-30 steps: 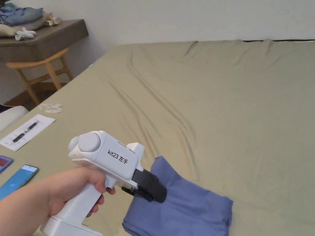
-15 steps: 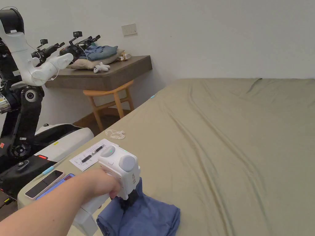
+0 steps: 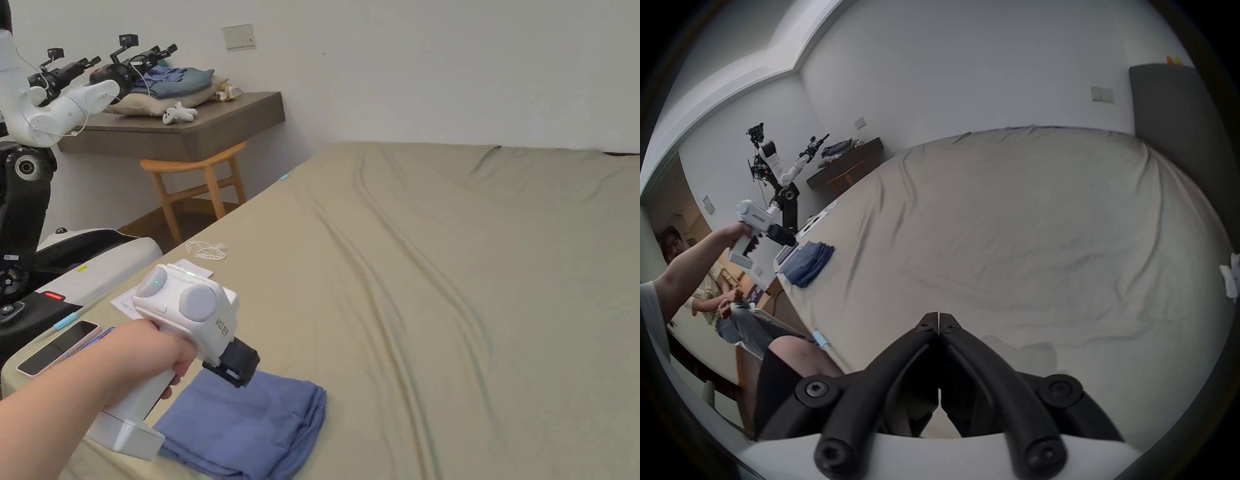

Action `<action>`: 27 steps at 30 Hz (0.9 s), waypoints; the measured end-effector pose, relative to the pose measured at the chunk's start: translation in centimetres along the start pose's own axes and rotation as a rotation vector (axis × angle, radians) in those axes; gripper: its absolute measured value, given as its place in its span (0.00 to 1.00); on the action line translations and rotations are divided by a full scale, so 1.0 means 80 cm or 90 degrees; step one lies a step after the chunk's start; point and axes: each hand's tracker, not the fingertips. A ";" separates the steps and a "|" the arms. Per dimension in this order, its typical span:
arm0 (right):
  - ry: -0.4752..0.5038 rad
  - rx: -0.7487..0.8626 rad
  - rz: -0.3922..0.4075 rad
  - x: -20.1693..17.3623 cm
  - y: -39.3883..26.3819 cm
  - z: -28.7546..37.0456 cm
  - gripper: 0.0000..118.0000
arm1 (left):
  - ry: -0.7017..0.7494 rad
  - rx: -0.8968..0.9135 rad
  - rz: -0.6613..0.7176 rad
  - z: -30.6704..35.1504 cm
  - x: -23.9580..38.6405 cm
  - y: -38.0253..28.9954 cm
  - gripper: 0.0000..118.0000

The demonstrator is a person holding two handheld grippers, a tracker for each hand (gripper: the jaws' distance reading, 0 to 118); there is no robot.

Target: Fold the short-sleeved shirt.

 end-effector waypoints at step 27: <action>-0.445 0.365 0.131 0.047 -0.022 0.119 0.00 | -0.179 0.723 0.097 0.263 0.418 -0.115 0.00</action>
